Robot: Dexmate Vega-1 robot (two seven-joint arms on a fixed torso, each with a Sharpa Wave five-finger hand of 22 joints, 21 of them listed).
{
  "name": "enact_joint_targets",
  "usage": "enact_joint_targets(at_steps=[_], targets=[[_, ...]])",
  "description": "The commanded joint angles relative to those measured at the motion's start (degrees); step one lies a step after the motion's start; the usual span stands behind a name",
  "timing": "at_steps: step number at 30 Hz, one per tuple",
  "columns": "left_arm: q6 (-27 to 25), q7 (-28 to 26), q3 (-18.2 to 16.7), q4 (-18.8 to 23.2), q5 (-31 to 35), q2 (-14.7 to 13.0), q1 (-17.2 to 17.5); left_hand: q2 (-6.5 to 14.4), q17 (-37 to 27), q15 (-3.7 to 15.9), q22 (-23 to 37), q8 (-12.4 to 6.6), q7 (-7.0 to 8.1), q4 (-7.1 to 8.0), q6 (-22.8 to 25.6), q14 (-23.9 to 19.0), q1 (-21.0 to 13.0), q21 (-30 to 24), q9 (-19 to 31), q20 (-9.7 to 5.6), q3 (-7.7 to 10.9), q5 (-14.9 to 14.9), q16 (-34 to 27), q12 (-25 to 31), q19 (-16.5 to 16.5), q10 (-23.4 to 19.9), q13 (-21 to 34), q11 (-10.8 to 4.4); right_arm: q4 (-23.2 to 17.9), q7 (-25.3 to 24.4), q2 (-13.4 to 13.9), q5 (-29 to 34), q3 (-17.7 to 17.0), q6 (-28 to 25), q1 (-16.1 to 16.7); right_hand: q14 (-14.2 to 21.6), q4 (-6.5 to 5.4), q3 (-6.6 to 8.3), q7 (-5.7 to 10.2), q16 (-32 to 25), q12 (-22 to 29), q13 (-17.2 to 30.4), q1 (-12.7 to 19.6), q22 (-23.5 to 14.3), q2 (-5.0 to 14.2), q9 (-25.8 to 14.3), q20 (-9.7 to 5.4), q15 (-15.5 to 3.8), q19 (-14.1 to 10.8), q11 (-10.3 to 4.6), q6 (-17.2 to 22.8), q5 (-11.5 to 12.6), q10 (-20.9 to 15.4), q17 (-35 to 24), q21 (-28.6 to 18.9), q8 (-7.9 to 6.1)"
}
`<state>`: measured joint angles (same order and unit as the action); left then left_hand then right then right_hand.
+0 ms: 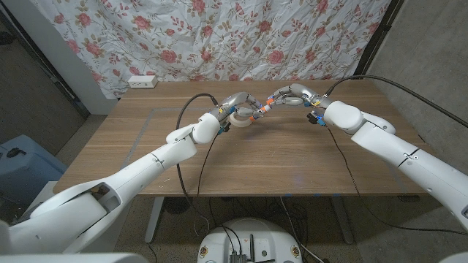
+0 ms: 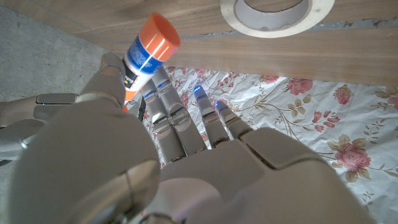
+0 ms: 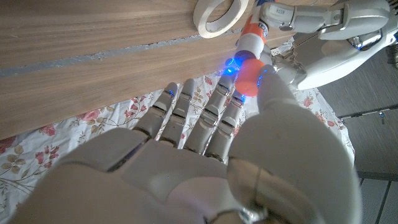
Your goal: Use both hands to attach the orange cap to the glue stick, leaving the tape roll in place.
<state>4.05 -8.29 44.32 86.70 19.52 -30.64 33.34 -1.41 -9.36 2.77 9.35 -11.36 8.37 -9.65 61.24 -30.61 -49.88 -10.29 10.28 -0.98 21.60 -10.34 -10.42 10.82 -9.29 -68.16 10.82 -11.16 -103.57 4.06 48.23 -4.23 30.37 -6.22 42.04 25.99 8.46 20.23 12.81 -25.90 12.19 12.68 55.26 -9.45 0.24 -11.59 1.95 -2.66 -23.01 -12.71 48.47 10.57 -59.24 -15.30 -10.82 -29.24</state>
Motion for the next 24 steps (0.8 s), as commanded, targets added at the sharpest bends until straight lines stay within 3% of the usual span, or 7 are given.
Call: enact_joint_targets(at_steps=[1, 24], targets=[[-0.7, -0.2, -0.4, 1.1, 0.2, -0.5, 0.7, 1.4, -0.1, 6.30, 0.2, -0.48, 0.02, 0.28, 7.0, 0.3, -0.7, -0.3, 0.6, -0.07, 0.27, -0.3, 0.1, 0.2, -0.3, -1.5, 0.2, -1.62, 0.1, 0.2, 0.5, 0.0, -0.2, -0.2, 0.0, -0.2, 0.08, -0.32, 0.02, -0.3, 0.0, 0.2, 0.1, -0.2, 0.52, -0.2, 0.44, -7.02, -0.2, 0.10, -0.2, -0.1, 0.2, -0.3, 0.0, 0.13], [-1.2, -0.5, -0.9, 2.7, 0.5, -1.2, 1.9, 1.4, -0.1, 6.32, 0.2, -0.47, 0.00, 0.19, 7.0, 0.3, -0.8, -0.3, 0.6, -0.11, 0.32, -0.3, 0.1, 0.2, -0.2, -1.5, 0.2, -1.63, -2.1, 1.1, 2.0, -0.6, -0.6, -1.1, 1.1, -0.5, 0.21, -0.66, 0.02, -0.3, -0.1, 0.3, 0.1, -0.2, 0.68, -0.2, 0.49, -6.95, -0.1, 0.09, -0.1, -0.2, 0.4, -0.3, 0.0, 0.34]])
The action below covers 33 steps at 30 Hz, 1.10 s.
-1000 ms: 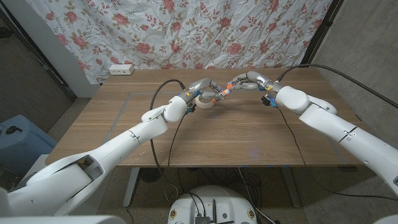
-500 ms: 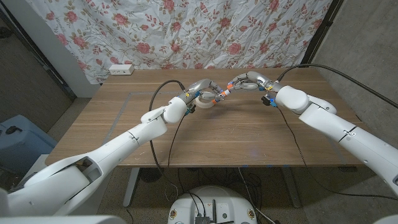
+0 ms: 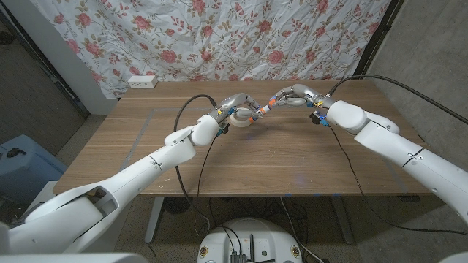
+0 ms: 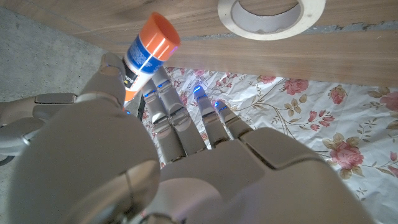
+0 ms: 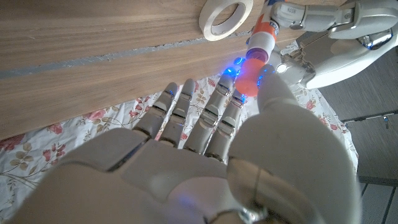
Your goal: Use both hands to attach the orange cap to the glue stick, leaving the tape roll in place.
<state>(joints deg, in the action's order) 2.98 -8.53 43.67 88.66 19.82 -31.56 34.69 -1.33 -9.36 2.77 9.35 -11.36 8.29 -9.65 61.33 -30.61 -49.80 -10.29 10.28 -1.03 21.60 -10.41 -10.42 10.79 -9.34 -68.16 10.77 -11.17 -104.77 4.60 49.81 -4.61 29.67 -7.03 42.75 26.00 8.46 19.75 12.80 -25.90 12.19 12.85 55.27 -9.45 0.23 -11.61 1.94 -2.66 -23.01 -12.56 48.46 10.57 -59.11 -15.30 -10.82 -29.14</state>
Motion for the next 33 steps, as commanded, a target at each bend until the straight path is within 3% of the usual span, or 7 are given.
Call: enact_joint_targets(at_steps=[1, 33], targets=[[-0.1, -0.3, -0.2, 0.8, 0.2, -0.3, 0.6, 1.4, -0.1, 6.32, 0.2, -0.48, 0.10, 0.19, 6.9, 0.3, -0.9, -0.3, 0.6, -0.04, 0.32, -0.2, 0.1, 0.2, -0.2, -1.5, 0.3, -1.63, -0.9, 0.6, 0.4, -0.1, 0.2, -0.2, 0.4, -0.5, 0.22, -0.19, 0.02, -0.3, -0.1, 0.1, 0.1, -0.2, 0.68, -0.2, 0.50, -6.95, -0.1, -0.05, -0.1, -0.2, 0.3, -0.3, 0.0, 0.24], [-1.0, -0.8, -1.5, 3.4, 0.5, -1.7, 2.6, 1.4, -0.1, 6.27, 0.2, -0.46, 0.20, 0.22, 6.9, 0.3, -0.9, -0.3, 0.6, -0.09, 0.28, -0.2, 0.1, 0.2, -0.2, -1.5, 0.3, -1.63, -1.4, 0.0, -0.5, 0.6, 0.9, -0.5, 0.6, -0.6, 0.25, -0.56, 0.02, -0.4, -0.2, 0.2, 0.1, -0.2, 0.91, -0.1, 0.57, -6.88, -0.2, -0.06, -0.1, -0.2, 0.5, -0.3, 0.0, 0.52]])
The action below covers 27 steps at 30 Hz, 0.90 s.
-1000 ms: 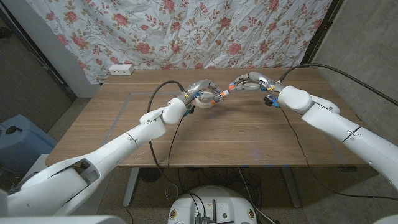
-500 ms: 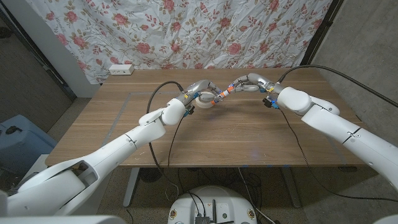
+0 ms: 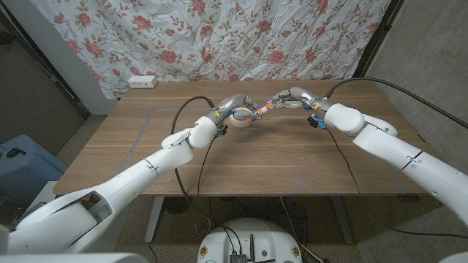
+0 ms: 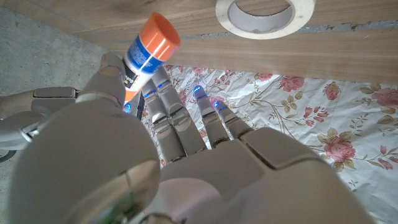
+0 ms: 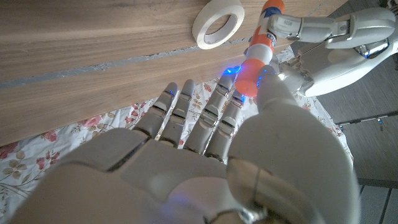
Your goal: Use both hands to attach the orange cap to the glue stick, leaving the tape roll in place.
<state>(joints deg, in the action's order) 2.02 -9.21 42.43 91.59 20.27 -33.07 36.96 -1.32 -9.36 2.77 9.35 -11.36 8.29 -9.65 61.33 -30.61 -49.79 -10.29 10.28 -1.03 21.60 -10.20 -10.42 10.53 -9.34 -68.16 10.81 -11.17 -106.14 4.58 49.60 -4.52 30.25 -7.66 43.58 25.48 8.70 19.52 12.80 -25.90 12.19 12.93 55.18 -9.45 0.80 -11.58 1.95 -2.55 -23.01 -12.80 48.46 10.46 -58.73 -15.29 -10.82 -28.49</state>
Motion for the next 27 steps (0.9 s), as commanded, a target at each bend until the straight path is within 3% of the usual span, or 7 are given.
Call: enact_joint_targets(at_steps=[1, 27], targets=[[0.0, -0.1, -0.2, 0.4, 0.0, -0.1, 0.3, 1.4, -0.1, 6.27, 0.2, -0.46, 0.20, 0.22, 6.9, 0.3, -0.9, -0.3, 0.6, -0.09, 0.28, -0.4, 0.1, 0.5, -0.2, -1.5, 0.2, -1.63, 0.0, 0.0, -0.3, 0.6, 0.3, 0.2, -0.3, -0.1, 0.02, -0.34, 0.02, -0.4, -0.2, 0.1, 0.2, -0.2, 0.36, -0.2, 0.54, -6.99, -0.2, 0.18, 0.0, -0.1, 0.1, -0.3, 0.0, -0.13], [0.5, -0.2, 0.2, -1.5, -0.1, 0.7, -0.8, 1.4, -0.1, 6.18, 0.2, -0.44, 0.50, 0.36, 6.9, 0.3, -0.5, -0.3, 0.6, -0.13, 0.12, -0.4, 0.1, 0.5, -0.3, -1.4, 0.2, -1.64, 2.1, 1.1, -1.7, 1.0, 1.4, 0.8, -2.2, -0.1, 0.06, -0.60, 0.02, -0.4, -0.2, 0.1, 0.2, -0.2, 0.48, -0.2, 0.64, -6.91, -0.2, 0.15, 0.3, -0.1, -0.1, -0.2, 0.0, -0.11]])
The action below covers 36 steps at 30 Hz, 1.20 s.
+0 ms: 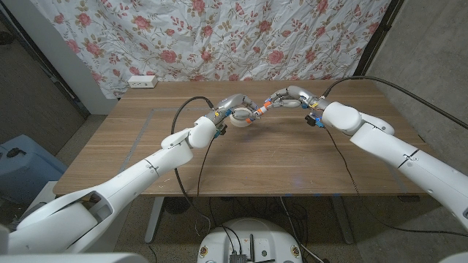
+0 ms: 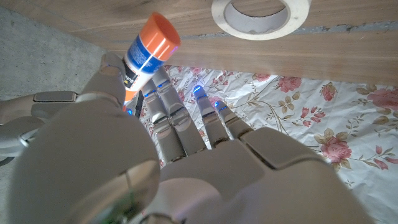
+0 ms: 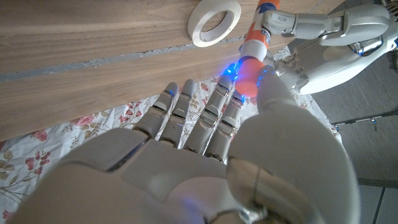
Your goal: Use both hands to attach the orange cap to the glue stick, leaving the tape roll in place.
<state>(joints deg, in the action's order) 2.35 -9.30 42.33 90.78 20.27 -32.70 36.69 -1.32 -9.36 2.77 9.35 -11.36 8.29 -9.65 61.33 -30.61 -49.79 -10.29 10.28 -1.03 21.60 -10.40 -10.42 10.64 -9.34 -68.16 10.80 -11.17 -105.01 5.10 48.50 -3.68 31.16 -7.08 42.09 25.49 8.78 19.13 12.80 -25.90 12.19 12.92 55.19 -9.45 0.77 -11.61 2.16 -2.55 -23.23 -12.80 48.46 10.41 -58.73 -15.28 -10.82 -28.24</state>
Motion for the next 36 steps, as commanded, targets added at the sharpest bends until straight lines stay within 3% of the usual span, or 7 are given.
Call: enact_joint_targets(at_steps=[1, 36], targets=[[0.3, -0.1, 0.3, -0.8, -0.1, 0.3, -0.5, 1.4, -0.1, 6.18, 0.2, -0.43, 0.45, 0.36, 6.8, 0.3, -0.5, -0.3, 0.6, -0.12, 0.11, -0.2, 0.1, 0.4, -0.3, -1.4, 0.2, -1.64, 1.1, 0.5, -0.6, 0.2, 0.5, 0.3, -0.7, -0.1, -0.02, -0.23, 0.02, -0.4, -0.2, 0.1, 0.2, -0.2, 0.51, -0.2, 0.43, -6.90, 0.0, 0.15, 0.3, 0.0, 0.0, -0.3, 0.0, -0.36], [-0.2, -0.8, 0.1, 0.3, 0.1, -0.1, 0.3, 1.5, -0.1, 6.24, 0.2, -0.42, 0.23, 0.24, 6.8, 0.3, -0.6, -0.3, 0.6, -0.10, 0.14, -0.2, 0.1, 0.4, -0.3, -1.4, 0.2, -1.64, 1.3, 0.1, -0.3, -1.2, -0.2, 0.6, 0.5, -0.1, 0.00, -0.53, 0.03, -0.5, -0.3, 0.1, 0.3, -0.2, 0.71, -0.2, 0.41, -6.87, 0.0, 0.16, 0.8, 0.0, 0.1, -0.2, 0.0, -0.36]])
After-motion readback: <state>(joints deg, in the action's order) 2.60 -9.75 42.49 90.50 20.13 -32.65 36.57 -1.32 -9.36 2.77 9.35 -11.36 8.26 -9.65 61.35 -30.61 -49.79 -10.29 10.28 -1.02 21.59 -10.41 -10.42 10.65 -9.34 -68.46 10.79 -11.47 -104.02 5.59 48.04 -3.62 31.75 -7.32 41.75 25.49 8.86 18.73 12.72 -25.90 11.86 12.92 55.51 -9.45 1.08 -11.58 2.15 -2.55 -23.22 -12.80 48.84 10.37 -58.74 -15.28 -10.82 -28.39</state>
